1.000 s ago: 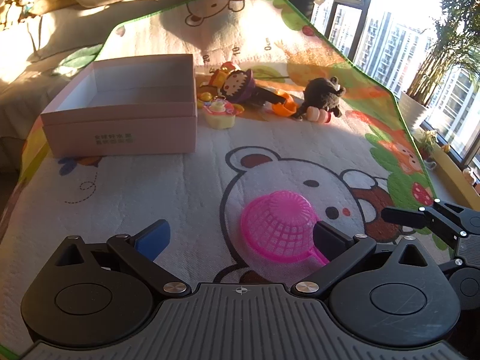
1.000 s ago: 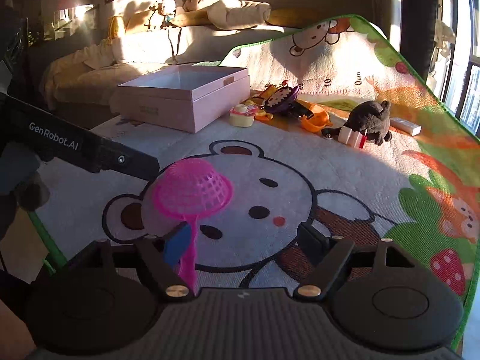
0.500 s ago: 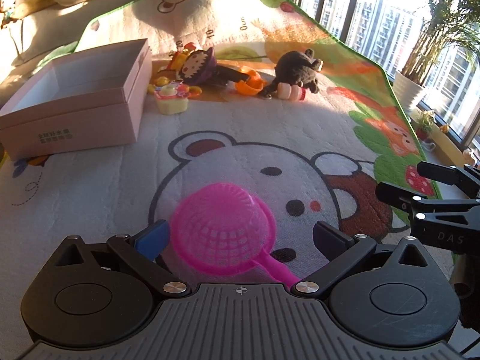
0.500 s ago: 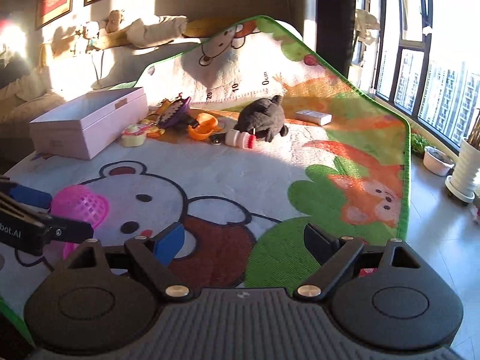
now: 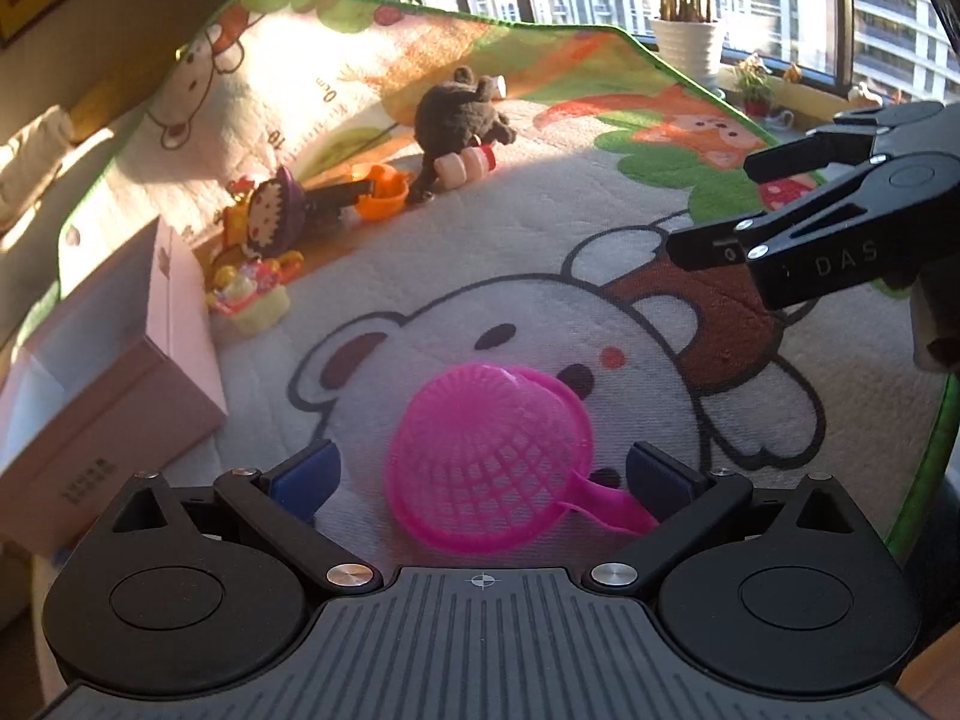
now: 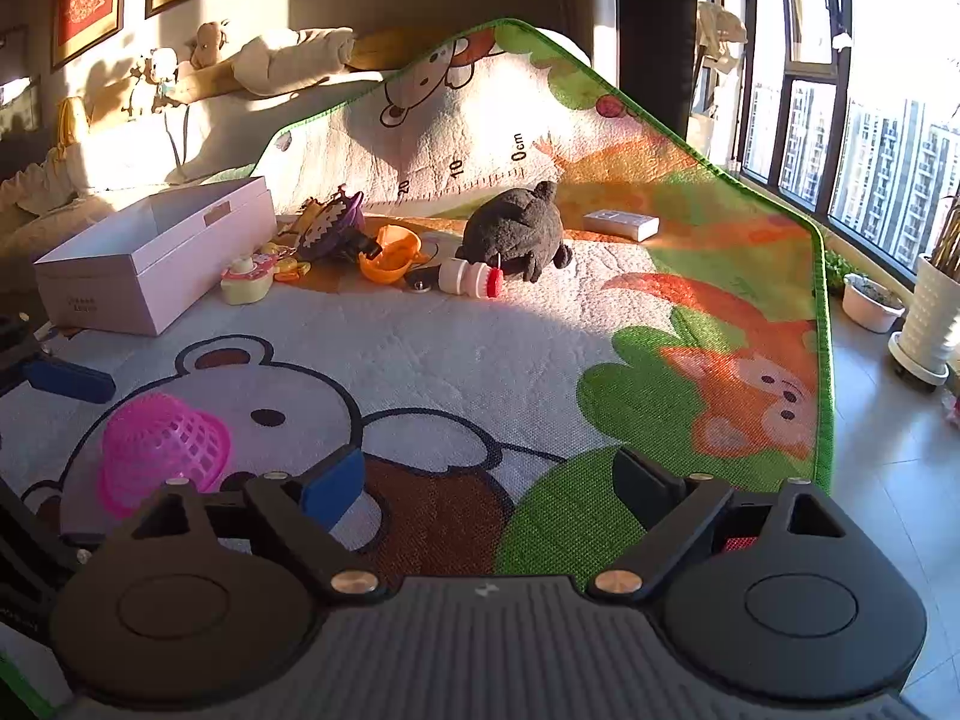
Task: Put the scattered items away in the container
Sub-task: 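Lift the pink strainer with the left gripper and carry it toward the box, then grasp the black plush toy with the right gripper while the left gripper holds the strainer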
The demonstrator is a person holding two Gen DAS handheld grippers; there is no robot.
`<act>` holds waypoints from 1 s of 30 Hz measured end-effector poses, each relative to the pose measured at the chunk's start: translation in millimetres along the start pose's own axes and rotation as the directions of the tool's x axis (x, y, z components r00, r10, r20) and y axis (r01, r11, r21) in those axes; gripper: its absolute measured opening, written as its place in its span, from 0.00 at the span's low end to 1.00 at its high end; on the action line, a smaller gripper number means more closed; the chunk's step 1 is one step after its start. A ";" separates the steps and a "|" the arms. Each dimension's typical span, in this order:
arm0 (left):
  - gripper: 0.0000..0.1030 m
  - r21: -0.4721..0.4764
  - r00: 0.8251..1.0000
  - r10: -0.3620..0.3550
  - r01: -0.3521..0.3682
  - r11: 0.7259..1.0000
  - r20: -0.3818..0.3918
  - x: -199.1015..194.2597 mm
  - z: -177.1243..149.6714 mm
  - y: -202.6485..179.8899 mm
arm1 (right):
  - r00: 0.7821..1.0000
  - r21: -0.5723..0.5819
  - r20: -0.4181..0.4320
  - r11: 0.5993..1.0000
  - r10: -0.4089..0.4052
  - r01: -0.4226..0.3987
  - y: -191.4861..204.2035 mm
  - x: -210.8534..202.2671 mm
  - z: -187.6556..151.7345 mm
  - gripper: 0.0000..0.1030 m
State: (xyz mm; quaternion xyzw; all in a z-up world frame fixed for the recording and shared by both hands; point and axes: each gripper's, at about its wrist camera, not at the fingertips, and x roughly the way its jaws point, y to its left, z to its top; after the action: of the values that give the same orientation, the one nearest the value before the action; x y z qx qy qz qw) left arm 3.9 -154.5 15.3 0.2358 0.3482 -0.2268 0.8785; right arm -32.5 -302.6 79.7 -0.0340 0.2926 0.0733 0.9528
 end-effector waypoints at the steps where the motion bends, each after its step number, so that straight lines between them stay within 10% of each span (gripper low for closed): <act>1: 1.00 0.015 1.000 0.004 -0.004 1.000 -0.005 -1.7 -1.5 4.1 | 1.000 -0.004 0.001 1.000 0.000 0.000 0.6 0.1 0.9 0.90; 9: 1.00 0.007 0.993 0.115 -0.115 0.993 -0.041 -7.3 -14.2 45.4 | 1.000 -0.020 0.000 1.000 0.024 -0.024 3.5 7.2 15.0 0.92; 16: 1.00 -0.378 0.999 -0.039 0.040 0.925 0.010 -15.5 -17.9 77.0 | 0.998 0.008 0.031 0.999 0.054 -0.054 -12.3 70.9 87.8 1.00; 24: 1.00 -0.445 0.997 -0.034 0.061 0.894 0.069 -21.6 -28.4 83.4 | 0.997 0.097 -0.013 0.992 -0.075 0.076 -19.0 185.1 136.8 1.00; 27: 1.00 -0.441 0.994 -0.062 0.097 0.892 0.092 -24.0 -32.6 82.5 | 0.996 0.055 -0.060 0.996 -0.072 0.076 -15.7 204.4 139.1 0.70; 30: 1.00 -0.439 0.993 -0.077 0.106 0.892 0.084 -19.2 -35.6 79.2 | 0.996 0.010 -0.038 0.996 -0.086 0.087 -11.1 192.6 138.4 0.68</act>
State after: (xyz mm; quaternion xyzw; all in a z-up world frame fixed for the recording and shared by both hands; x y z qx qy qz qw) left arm 18.0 -67.4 26.4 0.0057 0.3730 -0.1903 0.9081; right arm 203.2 -275.5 86.0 -0.0424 0.3091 0.0296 0.9496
